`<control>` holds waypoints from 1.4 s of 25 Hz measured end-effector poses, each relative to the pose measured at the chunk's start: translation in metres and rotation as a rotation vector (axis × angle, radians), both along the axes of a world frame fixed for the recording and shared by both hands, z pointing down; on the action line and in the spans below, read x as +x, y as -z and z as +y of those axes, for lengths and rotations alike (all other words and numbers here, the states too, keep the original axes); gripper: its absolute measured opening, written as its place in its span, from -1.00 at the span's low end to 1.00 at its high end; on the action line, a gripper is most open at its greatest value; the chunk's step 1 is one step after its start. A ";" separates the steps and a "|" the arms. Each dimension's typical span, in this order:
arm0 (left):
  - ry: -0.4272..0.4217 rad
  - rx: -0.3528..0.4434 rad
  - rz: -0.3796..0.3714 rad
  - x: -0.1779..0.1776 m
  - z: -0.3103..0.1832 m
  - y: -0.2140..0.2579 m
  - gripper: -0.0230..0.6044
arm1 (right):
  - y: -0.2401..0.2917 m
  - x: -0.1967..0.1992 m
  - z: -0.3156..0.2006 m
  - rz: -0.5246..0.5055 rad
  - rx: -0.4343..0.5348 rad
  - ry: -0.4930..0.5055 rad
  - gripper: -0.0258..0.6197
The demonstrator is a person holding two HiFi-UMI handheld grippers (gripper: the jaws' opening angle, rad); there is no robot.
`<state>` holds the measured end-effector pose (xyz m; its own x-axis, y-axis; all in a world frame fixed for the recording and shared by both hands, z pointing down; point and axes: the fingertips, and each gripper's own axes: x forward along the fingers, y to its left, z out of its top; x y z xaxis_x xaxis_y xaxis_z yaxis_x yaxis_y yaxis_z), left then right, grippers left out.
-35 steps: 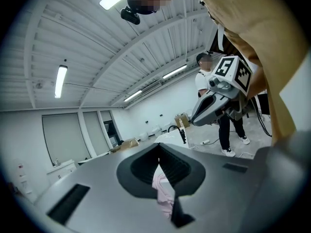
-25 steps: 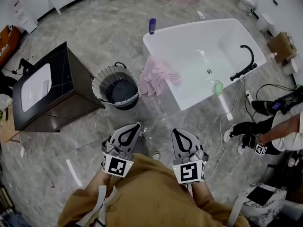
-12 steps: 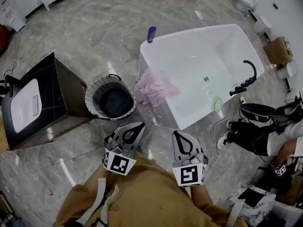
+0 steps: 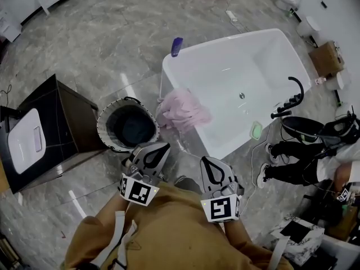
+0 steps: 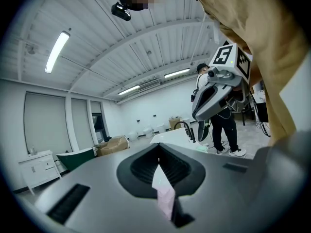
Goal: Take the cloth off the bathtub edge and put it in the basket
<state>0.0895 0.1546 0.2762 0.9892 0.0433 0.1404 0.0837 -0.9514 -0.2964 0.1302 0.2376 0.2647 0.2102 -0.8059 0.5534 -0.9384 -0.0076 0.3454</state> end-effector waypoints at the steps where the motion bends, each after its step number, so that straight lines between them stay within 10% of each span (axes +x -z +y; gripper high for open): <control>1: 0.000 -0.001 -0.001 0.005 -0.001 -0.001 -0.91 | -0.001 0.004 -0.002 -0.002 -0.003 0.003 -0.90; 18: 0.127 0.035 -0.076 0.066 -0.001 -0.018 -0.91 | -0.045 0.091 -0.025 0.036 -0.043 0.155 -0.90; 26: 0.157 0.001 -0.126 0.087 -0.013 -0.084 -0.91 | -0.148 0.121 -0.053 0.016 -0.199 0.203 -0.87; 35: 0.164 -0.045 -0.222 0.096 -0.030 -0.190 -0.91 | -0.304 0.152 -0.083 -0.063 -0.375 0.178 -0.41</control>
